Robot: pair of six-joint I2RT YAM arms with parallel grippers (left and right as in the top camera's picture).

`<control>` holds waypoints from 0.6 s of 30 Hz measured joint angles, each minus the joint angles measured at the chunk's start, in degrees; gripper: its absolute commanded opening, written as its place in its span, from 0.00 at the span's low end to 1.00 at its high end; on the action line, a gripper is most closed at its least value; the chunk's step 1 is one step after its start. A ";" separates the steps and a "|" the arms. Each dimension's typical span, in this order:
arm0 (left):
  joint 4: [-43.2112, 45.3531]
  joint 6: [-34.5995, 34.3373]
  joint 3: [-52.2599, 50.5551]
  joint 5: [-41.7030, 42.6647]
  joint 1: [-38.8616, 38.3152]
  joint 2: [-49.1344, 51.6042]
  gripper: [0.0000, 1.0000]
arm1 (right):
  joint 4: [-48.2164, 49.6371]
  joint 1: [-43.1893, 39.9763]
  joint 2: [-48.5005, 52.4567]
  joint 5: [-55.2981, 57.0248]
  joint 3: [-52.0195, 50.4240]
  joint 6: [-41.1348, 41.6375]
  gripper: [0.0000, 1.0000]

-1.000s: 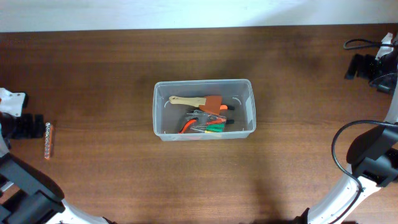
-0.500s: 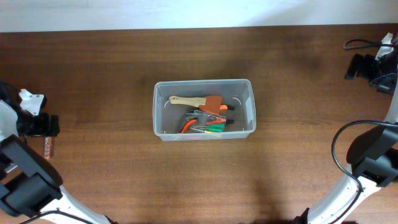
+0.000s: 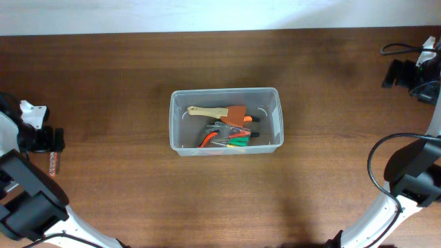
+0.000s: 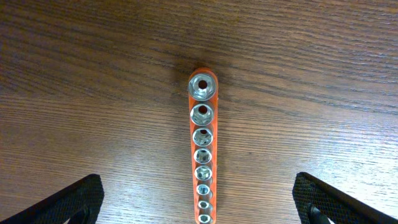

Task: Pack container
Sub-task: 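Lower the left gripper over the orange socket rail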

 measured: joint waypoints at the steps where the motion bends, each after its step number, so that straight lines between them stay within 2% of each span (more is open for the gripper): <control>1: 0.00 0.00 0.00 0.00 0.11 0.00 0.99 | 0.00 0.00 0.00 0.00 0.00 -0.02 0.99; 18: 0.55 1.16 -1.31 4.35 2.51 0.02 0.99 | 0.00 0.00 0.00 0.00 0.00 0.00 0.99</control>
